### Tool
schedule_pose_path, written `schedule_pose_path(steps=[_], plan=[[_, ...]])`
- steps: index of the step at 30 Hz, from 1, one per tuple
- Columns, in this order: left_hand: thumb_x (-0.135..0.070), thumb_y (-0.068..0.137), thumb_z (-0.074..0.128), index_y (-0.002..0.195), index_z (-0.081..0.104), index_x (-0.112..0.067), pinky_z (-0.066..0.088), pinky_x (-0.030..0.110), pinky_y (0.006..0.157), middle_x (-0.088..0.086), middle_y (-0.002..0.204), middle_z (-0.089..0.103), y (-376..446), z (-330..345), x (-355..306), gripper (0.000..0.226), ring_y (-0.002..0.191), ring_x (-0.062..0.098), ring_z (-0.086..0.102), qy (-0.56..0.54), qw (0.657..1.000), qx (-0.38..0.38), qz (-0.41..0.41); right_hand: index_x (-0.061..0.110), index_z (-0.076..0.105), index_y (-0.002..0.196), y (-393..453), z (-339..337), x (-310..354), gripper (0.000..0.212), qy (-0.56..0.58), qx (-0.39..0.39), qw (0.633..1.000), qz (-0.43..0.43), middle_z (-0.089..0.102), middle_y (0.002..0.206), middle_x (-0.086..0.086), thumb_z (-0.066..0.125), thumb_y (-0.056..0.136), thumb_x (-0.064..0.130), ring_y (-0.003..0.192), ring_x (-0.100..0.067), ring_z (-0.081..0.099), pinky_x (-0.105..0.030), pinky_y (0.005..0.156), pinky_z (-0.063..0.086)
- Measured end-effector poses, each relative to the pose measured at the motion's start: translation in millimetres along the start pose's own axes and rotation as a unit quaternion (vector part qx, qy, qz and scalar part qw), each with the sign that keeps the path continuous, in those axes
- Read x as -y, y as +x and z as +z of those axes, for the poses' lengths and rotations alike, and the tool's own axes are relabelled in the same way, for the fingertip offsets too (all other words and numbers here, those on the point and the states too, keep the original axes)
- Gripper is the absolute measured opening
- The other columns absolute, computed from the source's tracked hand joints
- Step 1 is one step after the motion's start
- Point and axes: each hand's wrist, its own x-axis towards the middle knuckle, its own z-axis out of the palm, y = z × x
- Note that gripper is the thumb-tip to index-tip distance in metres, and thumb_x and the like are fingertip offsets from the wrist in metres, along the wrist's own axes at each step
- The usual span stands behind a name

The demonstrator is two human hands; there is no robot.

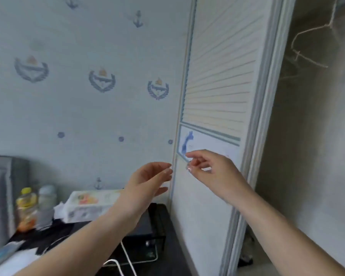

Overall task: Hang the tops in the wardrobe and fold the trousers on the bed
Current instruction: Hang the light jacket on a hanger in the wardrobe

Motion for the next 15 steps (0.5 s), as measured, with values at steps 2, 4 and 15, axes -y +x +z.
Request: schedule_pose_path(steps=[2,4,15], plan=[[-0.015,0.088,0.064,0.094,0.068,-0.017,0.052,0.024,0.076,-0.005,0.086,0.071,-27,-56,-4,0.008,0.085,0.006,0.066,0.03,0.998,-0.057,-0.006,0.037,0.064,0.099,2,52,26,0.026,0.026,0.041,0.998,-0.027,0.066,0.082,0.015,0.07,0.083,0.017,0.077,0.007,0.06,-0.005,0.072,0.043],[-0.016,0.088,0.065,0.097,0.067,-0.016,0.054,0.021,0.073,-0.008,0.086,0.07,-63,-117,-11,0.01,0.084,0.004,0.067,0.063,0.99,-0.127,-0.012,0.039,0.063,0.099,0,112,57,0.027,0.053,0.096,0.993,-0.052,0.066,0.082,0.017,0.07,0.083,0.018,0.078,0.009,0.06,-0.004,0.072,0.043],[-0.015,0.091,0.063,0.095,0.067,-0.019,0.049,0.019,0.063,-0.003,0.08,0.069,-285,-356,-42,0.007,0.074,0.009,0.06,0.185,0.875,-0.442,-0.063,0.026,0.066,0.109,-51,387,212,0.024,0.185,0.369,0.891,-0.189,0.066,0.087,0.015,0.069,0.085,0.023,0.083,0.002,0.062,-0.013,0.079,0.049]])
